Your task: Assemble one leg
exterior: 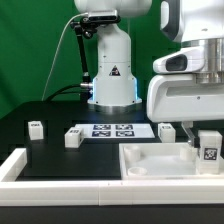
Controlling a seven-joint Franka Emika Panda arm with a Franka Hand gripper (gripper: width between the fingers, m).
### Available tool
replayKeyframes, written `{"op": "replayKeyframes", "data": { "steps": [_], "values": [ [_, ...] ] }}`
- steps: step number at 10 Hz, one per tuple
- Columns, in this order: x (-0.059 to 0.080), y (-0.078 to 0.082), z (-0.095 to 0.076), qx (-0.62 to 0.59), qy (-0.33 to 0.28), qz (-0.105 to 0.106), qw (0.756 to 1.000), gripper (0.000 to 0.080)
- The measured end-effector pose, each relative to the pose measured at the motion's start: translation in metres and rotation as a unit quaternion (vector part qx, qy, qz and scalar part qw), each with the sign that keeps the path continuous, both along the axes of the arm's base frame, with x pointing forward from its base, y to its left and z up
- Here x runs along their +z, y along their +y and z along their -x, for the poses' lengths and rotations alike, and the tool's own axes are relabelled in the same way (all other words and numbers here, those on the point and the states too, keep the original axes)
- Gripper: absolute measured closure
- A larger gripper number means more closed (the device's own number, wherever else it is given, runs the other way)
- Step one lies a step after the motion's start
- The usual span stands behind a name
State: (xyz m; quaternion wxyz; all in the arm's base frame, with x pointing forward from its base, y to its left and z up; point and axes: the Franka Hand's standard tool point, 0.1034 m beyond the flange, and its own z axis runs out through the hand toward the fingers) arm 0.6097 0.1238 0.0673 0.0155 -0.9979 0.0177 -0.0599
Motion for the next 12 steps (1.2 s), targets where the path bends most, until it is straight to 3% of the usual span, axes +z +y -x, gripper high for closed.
{"op": "replayKeyframes", "data": {
  "steps": [3,5,7,9,11,12],
  "values": [
    [-0.0003,-0.0009,0.0001,-0.020,0.000,-0.002,1.000,0.0507],
    [-0.0009,-0.0041,0.0005,-0.136,-0.013,-0.026,0.990,0.0507],
    [-0.0003,-0.0035,-0.0006,-0.284,-0.020,-0.059,0.957,0.0506],
    [0.0005,-0.0062,-0.0021,-0.353,-0.015,-0.076,0.932,0.0506],
    [0.0012,-0.0052,-0.0022,-0.438,-0.009,-0.094,0.894,0.0506],
    [0.0019,-0.0043,-0.0023,-0.495,-0.003,-0.107,0.862,0.0505]
  ]
}}
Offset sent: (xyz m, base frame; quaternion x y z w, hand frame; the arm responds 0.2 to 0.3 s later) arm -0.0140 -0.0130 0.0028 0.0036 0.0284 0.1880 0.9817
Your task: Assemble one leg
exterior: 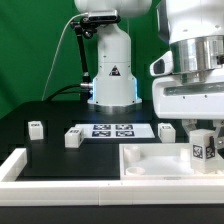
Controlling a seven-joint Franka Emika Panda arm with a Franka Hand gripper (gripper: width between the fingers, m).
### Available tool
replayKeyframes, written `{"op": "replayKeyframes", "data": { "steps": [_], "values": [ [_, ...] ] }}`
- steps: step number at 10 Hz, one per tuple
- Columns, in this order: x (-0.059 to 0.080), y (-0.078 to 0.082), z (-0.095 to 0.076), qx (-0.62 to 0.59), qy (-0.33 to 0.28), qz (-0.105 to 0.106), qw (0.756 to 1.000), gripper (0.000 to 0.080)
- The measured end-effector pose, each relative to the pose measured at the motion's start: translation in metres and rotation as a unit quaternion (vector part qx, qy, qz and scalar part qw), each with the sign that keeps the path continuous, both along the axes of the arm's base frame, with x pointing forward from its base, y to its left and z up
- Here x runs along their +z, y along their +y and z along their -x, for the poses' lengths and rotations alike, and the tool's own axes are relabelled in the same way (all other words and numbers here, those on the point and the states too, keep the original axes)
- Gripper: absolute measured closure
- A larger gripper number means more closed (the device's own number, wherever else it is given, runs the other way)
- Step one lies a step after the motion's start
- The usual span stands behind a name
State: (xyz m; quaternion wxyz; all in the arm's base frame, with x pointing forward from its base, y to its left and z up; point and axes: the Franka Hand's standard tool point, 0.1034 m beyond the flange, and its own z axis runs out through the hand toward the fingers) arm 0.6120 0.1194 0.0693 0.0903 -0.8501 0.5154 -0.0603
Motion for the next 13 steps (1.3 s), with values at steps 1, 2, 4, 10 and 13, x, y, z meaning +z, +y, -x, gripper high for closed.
{"op": "replayKeyframes", "data": {
  "steps": [1,2,4,10,13],
  "values": [
    [0.000,0.001,0.000,-0.023,0.002,-0.006,1.000,0.0504],
    [0.000,0.003,0.000,-0.074,0.007,-0.017,0.997,0.0504],
    [0.001,0.005,0.001,-0.118,0.011,-0.026,0.993,0.0503],
    [0.001,0.015,-0.001,-0.064,0.025,-0.013,0.998,0.0176],
    [0.002,0.014,-0.006,0.093,0.010,0.023,0.995,0.0151]
  ]
}}
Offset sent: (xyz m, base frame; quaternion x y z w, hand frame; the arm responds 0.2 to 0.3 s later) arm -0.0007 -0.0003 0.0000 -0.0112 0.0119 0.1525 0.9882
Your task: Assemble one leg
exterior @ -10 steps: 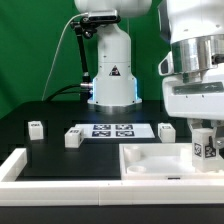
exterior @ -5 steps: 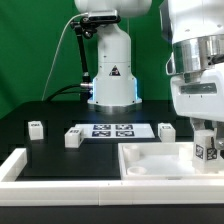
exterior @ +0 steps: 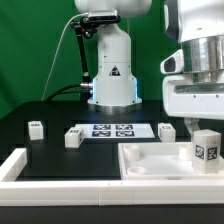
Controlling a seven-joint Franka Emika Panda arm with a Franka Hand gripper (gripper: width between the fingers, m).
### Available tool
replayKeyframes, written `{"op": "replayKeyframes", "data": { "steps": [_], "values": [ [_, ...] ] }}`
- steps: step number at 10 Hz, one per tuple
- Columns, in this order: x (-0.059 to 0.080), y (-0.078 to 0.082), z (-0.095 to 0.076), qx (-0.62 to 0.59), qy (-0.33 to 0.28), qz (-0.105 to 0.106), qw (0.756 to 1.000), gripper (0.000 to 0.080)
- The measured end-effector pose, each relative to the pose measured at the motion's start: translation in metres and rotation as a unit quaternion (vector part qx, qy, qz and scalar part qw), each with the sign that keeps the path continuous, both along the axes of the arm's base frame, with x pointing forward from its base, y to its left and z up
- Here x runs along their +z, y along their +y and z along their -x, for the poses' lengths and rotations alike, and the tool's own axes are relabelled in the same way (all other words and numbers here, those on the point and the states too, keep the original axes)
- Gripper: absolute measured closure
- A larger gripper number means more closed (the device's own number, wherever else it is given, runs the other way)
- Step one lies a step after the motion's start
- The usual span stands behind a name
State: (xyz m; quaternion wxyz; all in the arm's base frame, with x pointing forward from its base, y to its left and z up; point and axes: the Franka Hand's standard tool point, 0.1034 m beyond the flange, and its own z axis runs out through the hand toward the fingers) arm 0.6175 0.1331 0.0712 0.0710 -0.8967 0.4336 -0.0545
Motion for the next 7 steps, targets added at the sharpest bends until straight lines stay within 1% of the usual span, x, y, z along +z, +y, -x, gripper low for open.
{"op": "replayKeyframes", "data": {
  "steps": [2,3,5,7],
  "values": [
    [0.0007,-0.0001,-0.0008,0.109,-0.009,0.025,0.994,0.0150],
    [0.0007,0.0003,-0.0008,0.136,-0.011,0.030,0.990,0.0150],
    [0.0006,-0.0020,-0.0013,0.247,-0.018,0.052,0.967,0.0150],
    [0.0005,-0.0062,-0.0018,0.345,-0.022,0.072,0.936,0.0150]
  ]
}}
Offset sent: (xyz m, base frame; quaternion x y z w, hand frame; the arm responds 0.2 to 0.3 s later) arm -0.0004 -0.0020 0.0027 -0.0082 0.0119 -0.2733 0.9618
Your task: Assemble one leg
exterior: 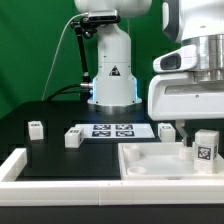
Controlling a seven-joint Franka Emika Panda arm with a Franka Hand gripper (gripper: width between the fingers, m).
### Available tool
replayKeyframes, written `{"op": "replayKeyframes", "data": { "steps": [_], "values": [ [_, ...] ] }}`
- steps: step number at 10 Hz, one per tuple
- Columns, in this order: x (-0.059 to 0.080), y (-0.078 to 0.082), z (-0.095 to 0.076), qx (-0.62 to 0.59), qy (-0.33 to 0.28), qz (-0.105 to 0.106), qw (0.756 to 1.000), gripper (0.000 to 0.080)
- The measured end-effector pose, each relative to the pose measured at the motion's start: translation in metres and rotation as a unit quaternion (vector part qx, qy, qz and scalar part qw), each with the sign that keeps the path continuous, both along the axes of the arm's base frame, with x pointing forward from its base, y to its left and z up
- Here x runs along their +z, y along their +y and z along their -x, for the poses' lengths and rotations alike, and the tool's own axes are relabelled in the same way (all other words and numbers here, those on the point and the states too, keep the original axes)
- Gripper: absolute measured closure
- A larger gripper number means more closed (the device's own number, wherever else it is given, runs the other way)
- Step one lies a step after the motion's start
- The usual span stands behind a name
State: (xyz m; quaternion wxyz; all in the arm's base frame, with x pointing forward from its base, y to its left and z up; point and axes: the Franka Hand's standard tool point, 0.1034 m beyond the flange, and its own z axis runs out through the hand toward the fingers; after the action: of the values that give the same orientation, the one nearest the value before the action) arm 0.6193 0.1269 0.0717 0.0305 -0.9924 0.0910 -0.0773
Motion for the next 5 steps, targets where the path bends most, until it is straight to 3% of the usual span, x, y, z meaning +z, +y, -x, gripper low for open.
{"op": "replayKeyframes", "data": {
  "steps": [5],
  "values": [
    [-0.0002,-0.0027,-0.0005,0.200,-0.007,0.047,0.979,0.0150]
  ]
}}
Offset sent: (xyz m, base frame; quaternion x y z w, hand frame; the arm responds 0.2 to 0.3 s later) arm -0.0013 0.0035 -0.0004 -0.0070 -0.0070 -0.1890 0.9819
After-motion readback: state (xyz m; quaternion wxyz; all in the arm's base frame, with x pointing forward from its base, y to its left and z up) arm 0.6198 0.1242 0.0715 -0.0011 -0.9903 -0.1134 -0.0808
